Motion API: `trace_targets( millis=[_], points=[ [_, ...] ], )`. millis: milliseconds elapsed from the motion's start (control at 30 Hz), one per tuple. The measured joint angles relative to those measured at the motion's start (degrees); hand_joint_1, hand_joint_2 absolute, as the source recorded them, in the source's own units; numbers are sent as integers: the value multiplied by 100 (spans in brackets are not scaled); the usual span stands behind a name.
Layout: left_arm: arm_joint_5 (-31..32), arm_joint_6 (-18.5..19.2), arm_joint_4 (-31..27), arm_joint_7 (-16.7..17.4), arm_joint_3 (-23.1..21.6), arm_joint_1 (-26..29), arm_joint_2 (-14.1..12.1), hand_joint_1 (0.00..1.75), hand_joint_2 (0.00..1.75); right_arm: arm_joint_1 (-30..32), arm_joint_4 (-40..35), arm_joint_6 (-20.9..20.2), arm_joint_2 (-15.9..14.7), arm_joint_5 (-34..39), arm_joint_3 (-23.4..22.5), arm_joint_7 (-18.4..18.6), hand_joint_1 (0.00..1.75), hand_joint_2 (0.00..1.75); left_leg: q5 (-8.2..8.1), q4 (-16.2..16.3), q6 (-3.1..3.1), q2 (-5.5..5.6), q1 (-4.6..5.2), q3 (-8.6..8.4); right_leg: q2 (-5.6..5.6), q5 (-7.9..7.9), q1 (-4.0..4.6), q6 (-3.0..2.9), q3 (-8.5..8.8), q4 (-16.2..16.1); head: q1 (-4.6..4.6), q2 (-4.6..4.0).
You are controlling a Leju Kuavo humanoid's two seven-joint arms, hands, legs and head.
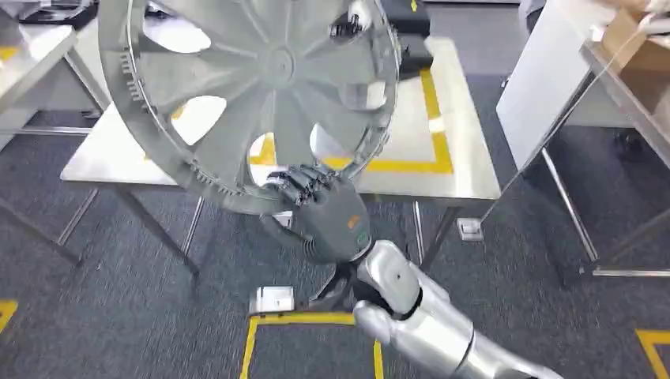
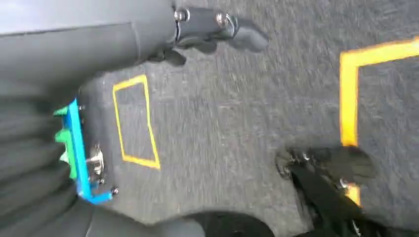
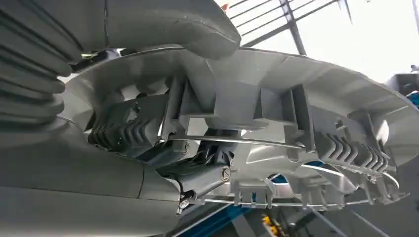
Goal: Take the parts from the cabinet and place them on the table.
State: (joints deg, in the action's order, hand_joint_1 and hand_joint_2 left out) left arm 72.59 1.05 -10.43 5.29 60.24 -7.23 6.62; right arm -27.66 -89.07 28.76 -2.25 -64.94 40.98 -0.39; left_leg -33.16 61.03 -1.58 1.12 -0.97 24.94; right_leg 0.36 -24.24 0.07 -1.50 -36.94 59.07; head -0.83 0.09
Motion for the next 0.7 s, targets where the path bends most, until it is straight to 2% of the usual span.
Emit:
trace_targets(
  millis=[33,67,100,133,167,200,233,267,300,333,367,400,433,467,500,533,567,600,633,700],
  points=[
    [0,2,2,-11,13,-7,11,0,175,-11,2,7,0,0,0,0,175,175,165,403,-13,-31,2,209,-9,-81,-5,-38,99,2,11,0],
    [0,7,7,-24,20,-15,22,0,175,-19,0,11,2,-4,0,-7,175,175,215,845,-33,-45,1,507,-9,-154,-7,-72,175,-10,48,0],
    [0,7,11,-39,20,-13,24,0,175,-18,0,9,13,-28,2,-31,175,175,101,1211,-58,-51,-1,837,-8,-228,-6,-80,258,-15,41,0],
    [2,7,11,-39,22,-3,22,0,175,-12,0,9,13,-39,2,-37,175,175,-191,1455,-55,-55,1,1136,-3,-328,-7,-86,370,-25,50,0],
    [2,7,9,-33,26,18,18,0,175,-7,2,4,13,-37,2,-48,175,175,-549,1529,-64,-56,1,1367,8,-436,-10,-90,503,-34,59,0],
    [4,7,9,-35,28,36,11,0,175,-6,2,4,13,-31,2,-42,175,175,-838,1471,-61,-57,2,1533,17,-544,-16,-88,636,-39,55,0],
    [9,7,9,-35,28,42,4,0,175,-2,2,2,13,-20,2,-13,175,175,-976,1295,-59,-63,2,1655,25,-661,-31,-72,793,-44,63,0],
    [11,7,9,-35,28,48,-9,0,175,0,4,2,13,-20,2,-4,175,175,-828,999,-48,-74,4,1723,28,-787,-45,-53,951,-45,59,0],
    [13,7,9,-35,30,67,-20,0,175,7,11,-2,13,-22,4,-13,175,175,-276,611,-30,-91,6,1754,25,-921,-56,-24,1107,-46,68,0],
    [15,7,15,-35,33,115,-17,0,175,30,18,-4,11,-28,4,-24,175,175,778,164,0,-119,10,1772,26,-1040,-55,5,1164,-72,88,0],
    [15,9,24,-44,37,125,-20,0,175,48,28,0,9,-33,4,-24,175,175,1188,-71,4,-158,26,1829,63,-1165,-30,34,1314,-6,128,0],
    [17,15,22,-35,37,116,-20,0,175,40,18,4,11,-37,4,-26,175,175,1235,9,41,-143,36,1723,80,-1288,-11,90,1353,-70,110,0],
    [17,15,22,-31,37,118,-17,0,175,34,9,2,15,-35,4,-28,175,175,1154,29,79,-124,34,1677,81,-1286,-3,126,1550,-74,120,0],
    [17,15,22,-35,37,89,-6,0,175,25,2,-2,17,-22,4,-29,175,175,1072,21,127,-132,21,1624,75,-1128,-2,165,1473,57,111,0],
    [17,15,17,-42,37,46,4,0,175,17,0,-4,26,-15,4,-2,175,175,1034,-17,168,-110,0,1518,72,-975,-10,193,1331,384,131,0],
    [17,15,15,-39,37,37,4,0,175,17,0,-2,22,-15,2,-4,175,175,963,-53,209,-95,-5,1404,45,-737,-30,232,1024,851,83,0],
    [17,15,13,-39,37,35,4,0,175,19,4,-7,22,-28,4,-17,175,175,886,-91,231,-80,-6,1305,40,-659,-35,257,725,1226,68,0],
    [20,13,13,-37,37,31,2,0,175,21,4,-4,22,-33,4,-24,175,175,815,-133,245,-72,-5,1186,37,-788,-39,267,408,1507,63,0],
    [20,9,13,-35,37,32,2,0,175,27,4,-4,17,-37,4,-26,175,175,727,-179,248,-59,-3,1049,35,-1087,-38,275,140,1643,57,0],
    [20,9,13,-28,37,48,2,0,175,30,13,-24,17,-20,4,-9,175,175,538,-266,233,-15,-1,736,31,-1732,-39,267,-233,1570,48,0]
  ],
)
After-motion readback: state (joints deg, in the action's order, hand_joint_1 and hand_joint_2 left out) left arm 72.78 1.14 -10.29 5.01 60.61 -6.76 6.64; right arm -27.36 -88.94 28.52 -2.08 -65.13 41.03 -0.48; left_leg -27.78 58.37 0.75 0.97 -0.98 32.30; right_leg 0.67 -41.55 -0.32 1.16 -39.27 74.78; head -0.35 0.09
